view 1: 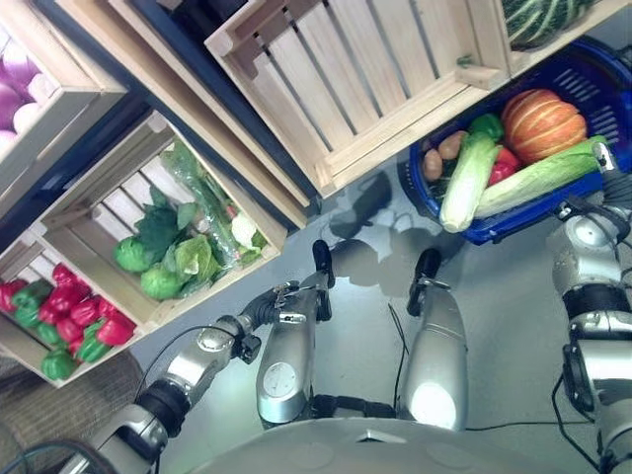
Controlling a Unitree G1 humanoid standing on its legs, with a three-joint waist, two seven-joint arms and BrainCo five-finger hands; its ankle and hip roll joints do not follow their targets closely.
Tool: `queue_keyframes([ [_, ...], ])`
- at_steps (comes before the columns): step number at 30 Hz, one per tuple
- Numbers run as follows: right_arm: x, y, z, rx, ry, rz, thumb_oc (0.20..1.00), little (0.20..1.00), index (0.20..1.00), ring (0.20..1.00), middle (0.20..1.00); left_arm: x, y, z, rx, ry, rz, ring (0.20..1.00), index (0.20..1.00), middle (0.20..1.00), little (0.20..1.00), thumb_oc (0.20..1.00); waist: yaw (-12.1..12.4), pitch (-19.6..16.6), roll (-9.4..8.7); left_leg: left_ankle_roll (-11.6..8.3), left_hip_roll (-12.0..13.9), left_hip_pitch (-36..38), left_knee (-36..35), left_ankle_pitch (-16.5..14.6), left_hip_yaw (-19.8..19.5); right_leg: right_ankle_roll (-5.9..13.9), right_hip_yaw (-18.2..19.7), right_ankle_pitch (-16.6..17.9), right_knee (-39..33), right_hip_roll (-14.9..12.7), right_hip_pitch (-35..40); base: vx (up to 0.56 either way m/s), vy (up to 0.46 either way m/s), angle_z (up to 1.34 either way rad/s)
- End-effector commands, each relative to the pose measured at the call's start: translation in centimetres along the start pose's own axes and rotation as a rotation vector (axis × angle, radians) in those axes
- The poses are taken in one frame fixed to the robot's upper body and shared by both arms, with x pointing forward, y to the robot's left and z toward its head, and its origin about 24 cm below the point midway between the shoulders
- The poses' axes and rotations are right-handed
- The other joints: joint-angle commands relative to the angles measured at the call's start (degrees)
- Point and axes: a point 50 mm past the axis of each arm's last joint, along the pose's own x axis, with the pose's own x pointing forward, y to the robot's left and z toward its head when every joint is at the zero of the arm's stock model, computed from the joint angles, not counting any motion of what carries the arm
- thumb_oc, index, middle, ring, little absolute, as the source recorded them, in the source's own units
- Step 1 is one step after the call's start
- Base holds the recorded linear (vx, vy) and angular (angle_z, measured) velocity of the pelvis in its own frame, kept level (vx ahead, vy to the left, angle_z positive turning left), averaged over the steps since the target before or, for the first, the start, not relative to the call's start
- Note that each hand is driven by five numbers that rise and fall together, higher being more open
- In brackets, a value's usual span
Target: Pick up fruits and vegetables into the basket
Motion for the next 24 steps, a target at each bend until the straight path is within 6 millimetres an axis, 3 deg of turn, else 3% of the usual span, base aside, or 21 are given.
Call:
queue_keyframes([
  [1,-2.0,-0.4,1.3,0.025,-0.188,0.103,1.0,1.0,1.0,1.0,1.0,-2.1,-0.4,-4.6,-0.064,0.118,0.005,1.0,1.0,1.0,1.0,1.0,-1.8,-4.2,-4.94,0.27,-0.3,3.7,0.8,-6.6,0.2,2.52,-0.7,1.1,-7.1,1.4,7.3,0.11,0.061,-0.15],
  [2,-2.1,-0.4,1.3,0.024,-0.188,0.109,1.0,1.0,1.0,1.0,1.0,-2.2,-0.4,-4.6,-0.062,0.119,0.006,1.0,1.0,1.0,1.0,1.0,-1.9,-4.3,-5.02,0.25,-0.3,3.9,0.6,-6.5,0.2,2.57,-0.7,1.2,-7.4,1.4,7.6,0.12,0.073,-0.2],
  [7,-7.5,1.2,-1.2,-0.08,-0.139,0.463,1.0,1.0,1.0,1.0,1.0,-2.9,-0.3,-6.8,-0.11,0.178,0.04,1.0,1.0,1.0,1.0,1.0,-2.7,-11.3,-7.65,0.4,-0.2,10.8,-3.0,-7.3,1.7,4.53,0.1,2.3,-12.5,1.4,14.5,0.13,0.093,-0.1],
  [9,-8.8,1.9,-1.8,-0.132,-0.132,0.574,1.0,1.0,1.0,1.0,1.0,-3.0,-0.2,-7.3,-0.118,0.185,0.059,1.0,1.0,1.0,1.0,1.0,-2.8,-13.1,-8.19,0.47,-0.2,12.2,-3.4,-7.7,2.1,4.92,0.2,2.6,-13.2,1.3,15.7,0.12,0.083,-0.06],
  [13,-11.8,2.9,-4.6,-0.22,0.041,0.822,1.0,1.0,1.0,1.0,1.0,-3.0,0.3,-8.0,-0.194,0.192,0.11,1.0,1.0,1.0,1.0,1.0,-2.1,-17.6,-9.39,0.63,-0.1,15.7,-4.8,-8.6,2.7,5.67,-0.1,3.2,-15.0,0.9,18.8,0.12,0.062,-0.07],
  [16,-13.6,3.2,-6.2,-0.26,0.138,0.951,1.0,1.0,1.0,1.0,1.0,-3.0,0.8,-8.2,-0.219,0.175,0.153,1.0,1.0,1.0,1.0,1.0,-1.7,-18.8,-9.98,0.67,-0.2,17.4,-5.8,-8.8,2.8,5.93,-0.9,3.3,-15.7,0.7,20.5,0.02,0.021,-0.01],
  [21,-19.0,2.2,-11.8,-0.297,0.552,1.125,1.0,1.0,1.0,1.0,1.0,-3.0,1.9,-8.4,-0.305,0.163,0.22,1.0,1.0,1.0,1.0,1.0,-0.1,-20.5,-10.79,0.54,-0.6,19.8,-8.6,-8.4,2.7,6.55,-3.4,4.2,-17.8,0.5,23.3,0.0,0.003,0.02],
  [24,-21.3,1.3,-14.1,-0.286,0.766,1.12,1.0,1.0,1.0,1.0,1.0,-2.8,1.7,-8.9,-0.34,0.184,0.212,1.0,1.0,1.0,1.0,1.0,0.5,-21.1,-10.87,0.47,-1.0,20.6,-9.8,-8.0,2.8,6.57,-4.5,4.7,-19.0,0.5,24.5,-0.01,0.016,0.15],
])
